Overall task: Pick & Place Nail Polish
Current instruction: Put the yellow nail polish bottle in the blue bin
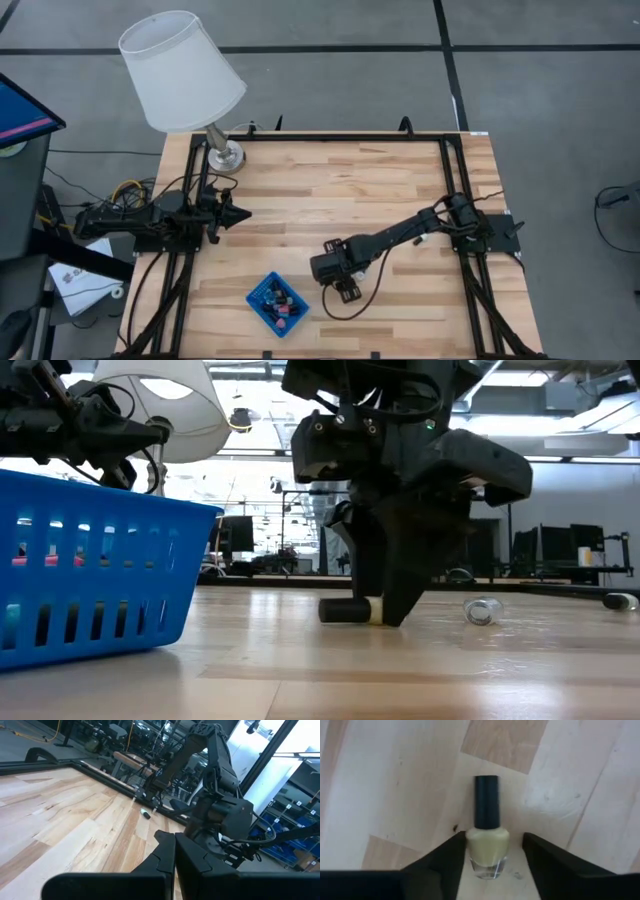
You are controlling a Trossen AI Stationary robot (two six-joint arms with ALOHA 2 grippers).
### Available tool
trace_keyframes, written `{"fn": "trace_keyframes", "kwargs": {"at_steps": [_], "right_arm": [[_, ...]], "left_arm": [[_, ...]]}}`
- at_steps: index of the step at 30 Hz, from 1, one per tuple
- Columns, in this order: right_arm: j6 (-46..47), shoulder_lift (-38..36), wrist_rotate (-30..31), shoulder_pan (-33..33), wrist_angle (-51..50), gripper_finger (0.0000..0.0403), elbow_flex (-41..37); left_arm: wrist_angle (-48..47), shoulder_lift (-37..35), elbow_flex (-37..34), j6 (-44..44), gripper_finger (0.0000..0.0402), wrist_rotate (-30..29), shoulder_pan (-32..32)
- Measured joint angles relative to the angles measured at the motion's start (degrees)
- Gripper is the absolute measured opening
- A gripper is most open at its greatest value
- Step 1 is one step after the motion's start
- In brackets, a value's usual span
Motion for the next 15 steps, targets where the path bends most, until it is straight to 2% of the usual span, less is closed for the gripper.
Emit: {"fn": "trace_keyframes", "kwargs": {"at_steps": [5, 8, 15], "right_arm": [[-0.01, 0.07, 0.00, -0.07, 0.02, 0.0130, 0.00], [-0.02, 0.07, 0.00, -0.05, 0.00, 0.0102, 0.00], [1.29, 0.15, -0.02, -0.02, -0.61, 0.0102, 0.02]], "left_arm": [[0.00, 0.00, 0.00, 0.00, 0.0001, 0.00, 0.02], [0.00, 0.00, 0.00, 0.00, 0.0001, 0.00, 0.00], [0.00, 0.00, 0.00, 0.00, 0.0001, 0.00, 0.01]]}}
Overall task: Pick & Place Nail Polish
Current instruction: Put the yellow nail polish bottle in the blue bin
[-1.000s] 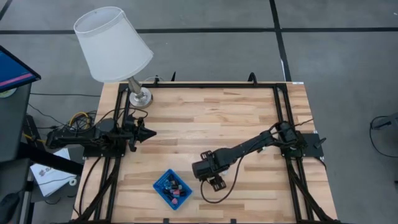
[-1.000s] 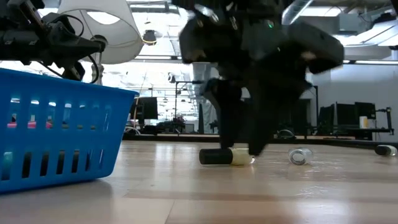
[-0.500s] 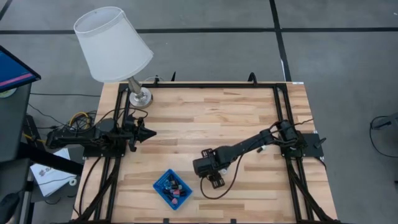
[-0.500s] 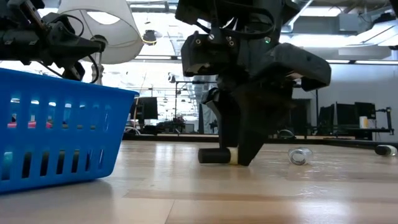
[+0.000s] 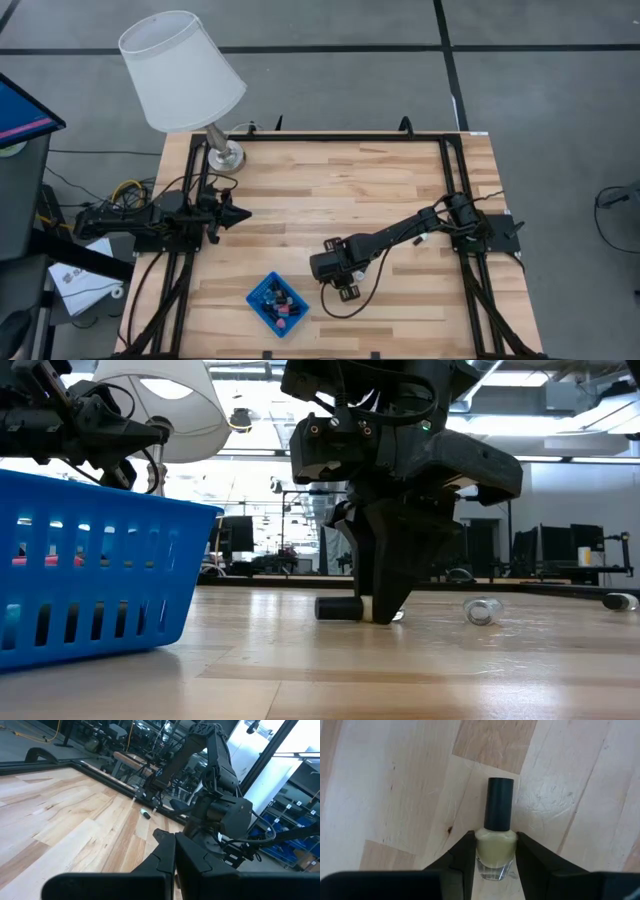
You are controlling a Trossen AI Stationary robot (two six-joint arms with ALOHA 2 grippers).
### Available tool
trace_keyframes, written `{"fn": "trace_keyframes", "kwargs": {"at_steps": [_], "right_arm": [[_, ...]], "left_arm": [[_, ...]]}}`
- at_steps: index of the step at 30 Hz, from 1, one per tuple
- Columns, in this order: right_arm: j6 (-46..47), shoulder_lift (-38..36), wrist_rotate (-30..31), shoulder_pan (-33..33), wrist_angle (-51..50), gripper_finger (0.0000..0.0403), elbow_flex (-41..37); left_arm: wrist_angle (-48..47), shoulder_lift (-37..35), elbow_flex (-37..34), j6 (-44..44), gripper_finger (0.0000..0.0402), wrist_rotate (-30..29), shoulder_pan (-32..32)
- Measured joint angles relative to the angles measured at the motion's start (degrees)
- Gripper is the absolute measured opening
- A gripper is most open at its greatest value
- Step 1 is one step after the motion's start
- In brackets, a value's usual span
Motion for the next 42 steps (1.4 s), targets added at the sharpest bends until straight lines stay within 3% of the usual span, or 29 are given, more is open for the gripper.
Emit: {"fn": "trace_keyframes", "kwargs": {"at_steps": [12, 21, 32, 42], "right_arm": [[4.89, -6.18, -0.11, -4.76, -1.51, 0.0105, 1.62], [4.26, -7.96, 4.31, -6.56, 0.92, 0.0103, 15.80], [3.61, 0.68, 4.70, -1.99, 14.38, 0.0103, 25.84], [-0.50, 10.97, 3.61, 2.29, 13.05, 0.0103, 32.22]], "left_arm": [[0.00, 0.00, 0.00, -0.01, 0.0001, 0.00, 0.01], [0.00, 0.00, 0.00, 0.00, 0.0001, 0.02, -0.01], [0.00, 0.00, 0.00, 0.00, 0.0001, 0.02, -0.01], [0.00, 0.00, 0.00, 0.00, 0.0001, 0.00, -0.01]]}}
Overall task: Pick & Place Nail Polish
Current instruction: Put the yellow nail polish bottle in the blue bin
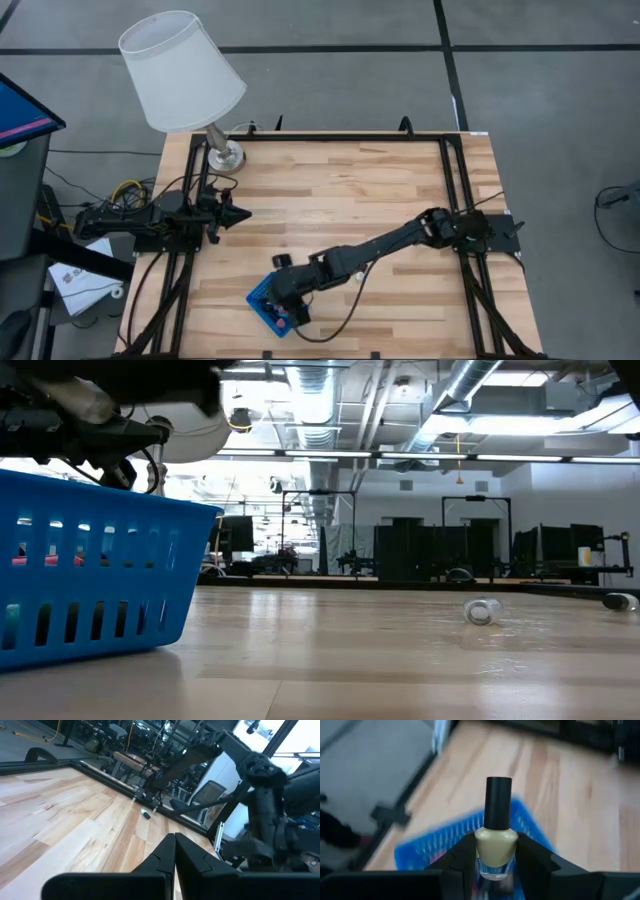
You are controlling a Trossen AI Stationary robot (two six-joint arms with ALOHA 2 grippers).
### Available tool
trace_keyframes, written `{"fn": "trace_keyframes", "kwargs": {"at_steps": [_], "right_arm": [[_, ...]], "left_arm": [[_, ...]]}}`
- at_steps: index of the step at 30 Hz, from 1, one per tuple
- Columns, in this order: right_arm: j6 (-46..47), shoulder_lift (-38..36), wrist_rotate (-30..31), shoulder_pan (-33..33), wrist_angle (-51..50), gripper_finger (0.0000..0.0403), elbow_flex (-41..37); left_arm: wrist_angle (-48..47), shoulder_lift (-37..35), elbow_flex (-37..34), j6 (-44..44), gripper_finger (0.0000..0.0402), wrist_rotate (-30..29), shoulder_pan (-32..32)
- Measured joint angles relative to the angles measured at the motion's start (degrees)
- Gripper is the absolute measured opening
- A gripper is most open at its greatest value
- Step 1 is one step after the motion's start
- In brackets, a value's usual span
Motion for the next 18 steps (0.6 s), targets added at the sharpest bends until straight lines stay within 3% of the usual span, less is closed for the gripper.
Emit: {"fn": "trace_keyframes", "kwargs": {"at_steps": [7, 18], "right_arm": [[-3.93, 5.03, -3.60, 1.29, 1.17, 0.0103, 4.59], [-8.05, 7.15, -6.78, 2.77, -7.55, 0.0103, 5.36]], "left_arm": [[0.03, 0.00, 0.00, -0.01, 0.0001, 0.01, 0.00], [0.00, 0.00, 0.00, -0.02, 0.0001, 0.00, 0.00]]}}
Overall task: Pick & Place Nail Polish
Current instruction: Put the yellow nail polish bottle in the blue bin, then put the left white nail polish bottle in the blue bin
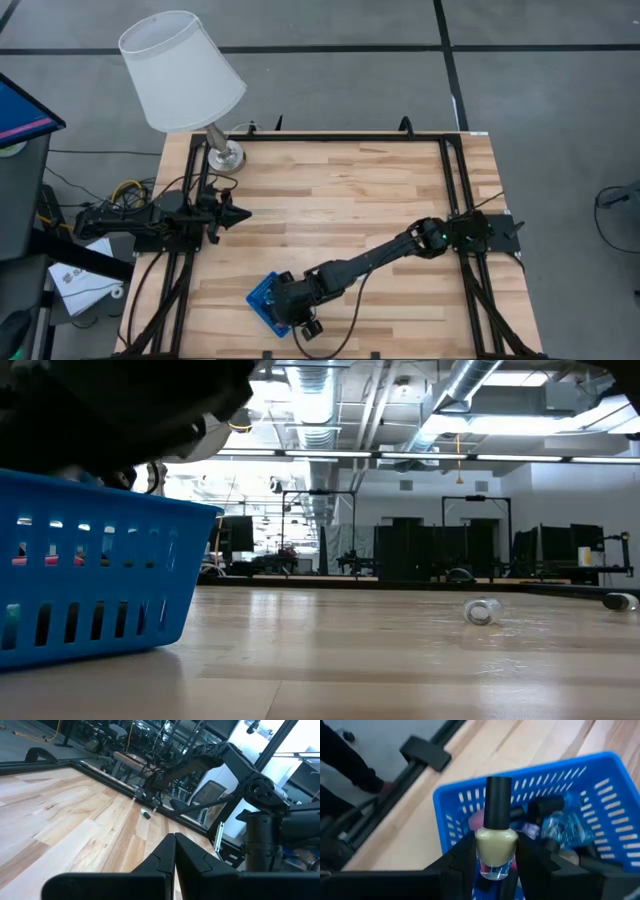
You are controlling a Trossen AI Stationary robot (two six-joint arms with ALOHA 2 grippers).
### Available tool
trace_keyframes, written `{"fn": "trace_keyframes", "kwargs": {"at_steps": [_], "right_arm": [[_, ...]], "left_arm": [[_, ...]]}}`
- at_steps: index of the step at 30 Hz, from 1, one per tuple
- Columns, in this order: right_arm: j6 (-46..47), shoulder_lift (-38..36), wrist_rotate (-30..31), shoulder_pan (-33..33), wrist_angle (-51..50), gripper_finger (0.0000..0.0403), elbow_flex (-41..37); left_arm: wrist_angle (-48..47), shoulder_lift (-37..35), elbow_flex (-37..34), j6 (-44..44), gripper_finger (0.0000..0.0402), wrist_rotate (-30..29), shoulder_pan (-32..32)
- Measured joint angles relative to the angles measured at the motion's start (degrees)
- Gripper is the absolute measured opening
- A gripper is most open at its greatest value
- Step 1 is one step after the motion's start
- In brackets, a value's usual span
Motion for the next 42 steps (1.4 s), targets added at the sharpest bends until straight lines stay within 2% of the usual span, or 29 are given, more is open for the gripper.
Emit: {"fn": "trace_keyframes", "kwargs": {"at_steps": [13, 26, 33, 39, 42], "right_arm": [[-0.95, -0.02, 0.00, -0.28, -2.37, 0.0107, -0.02], [0.02, -0.20, -0.02, -0.82, -3.88, 0.0196, -0.02], [10.66, -9.04, 0.77, -5.29, -18.37, 0.0230, 0.03], [14.17, -14.20, 8.68, -7.54, -34.53, 0.0234, -0.29], [14.40, -17.97, 9.54, -7.41, -36.93, 0.0234, -5.13]], "left_arm": [[0.00, 0.00, 0.00, 0.00, 0.0001, 0.02, 0.00], [0.00, 0.00, 0.00, 0.00, 0.0001, 0.02, 0.00], [0.01, 0.00, 0.00, 0.02, 0.0001, 0.01, 0.00], [0.00, 0.00, 0.00, 0.02, 0.0001, 0.00, 0.00], [0.00, 0.00, -0.01, 0.01, 0.0001, 0.01, 0.01]]}}
